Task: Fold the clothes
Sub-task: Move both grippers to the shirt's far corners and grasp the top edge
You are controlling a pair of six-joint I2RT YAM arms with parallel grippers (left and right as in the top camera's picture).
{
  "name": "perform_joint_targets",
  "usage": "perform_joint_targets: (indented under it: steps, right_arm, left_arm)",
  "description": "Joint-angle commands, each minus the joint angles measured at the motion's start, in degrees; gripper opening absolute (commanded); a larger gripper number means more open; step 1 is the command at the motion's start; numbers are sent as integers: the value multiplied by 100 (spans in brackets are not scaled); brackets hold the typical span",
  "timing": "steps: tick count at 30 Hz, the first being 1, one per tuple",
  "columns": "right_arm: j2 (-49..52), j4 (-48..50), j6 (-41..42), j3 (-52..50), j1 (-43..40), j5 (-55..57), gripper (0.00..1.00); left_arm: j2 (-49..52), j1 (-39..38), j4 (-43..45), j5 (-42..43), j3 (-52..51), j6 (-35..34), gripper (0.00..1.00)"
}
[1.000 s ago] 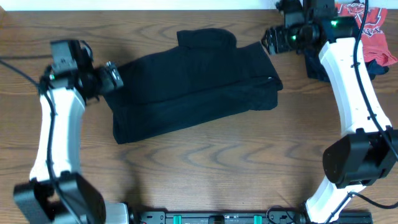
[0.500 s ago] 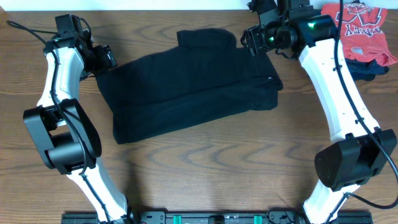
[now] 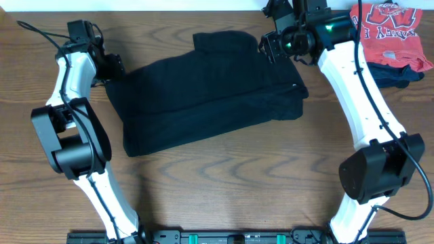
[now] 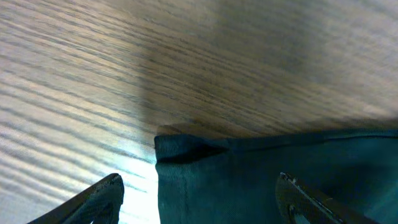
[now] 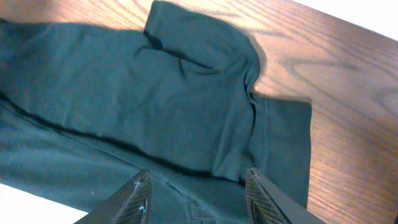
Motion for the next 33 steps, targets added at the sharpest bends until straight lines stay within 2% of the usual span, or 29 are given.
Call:
perform_joint_targets:
  steps: [1, 14, 17, 21, 29, 30, 33]
  right_arm:
    - [72, -44, -42, 98, 66, 11, 45]
    - [72, -42, -44, 98, 55, 153, 40]
    - [72, -31, -44, 98, 55, 179, 39]
    - [72, -28, -42, 98, 55, 179, 37]
    - [76, 330, -39, 98, 61, 179, 36]
    - [76, 461, -17, 98, 68, 177, 37]
    - [105, 804, 28, 98, 79, 173, 39]
  left_arm:
    - [199, 20, 83, -70, 138, 345, 80]
    - [520, 17, 374, -68, 109, 358, 80]
    - [595, 17, 372, -66, 101, 337, 78]
    - [719, 17, 365, -68, 72, 271, 71]
    - [719, 17, 61, -68, 35, 55, 19]
    - [719, 20, -107, -68, 35, -83, 8]
    - [715, 17, -450, -68, 35, -315, 6]
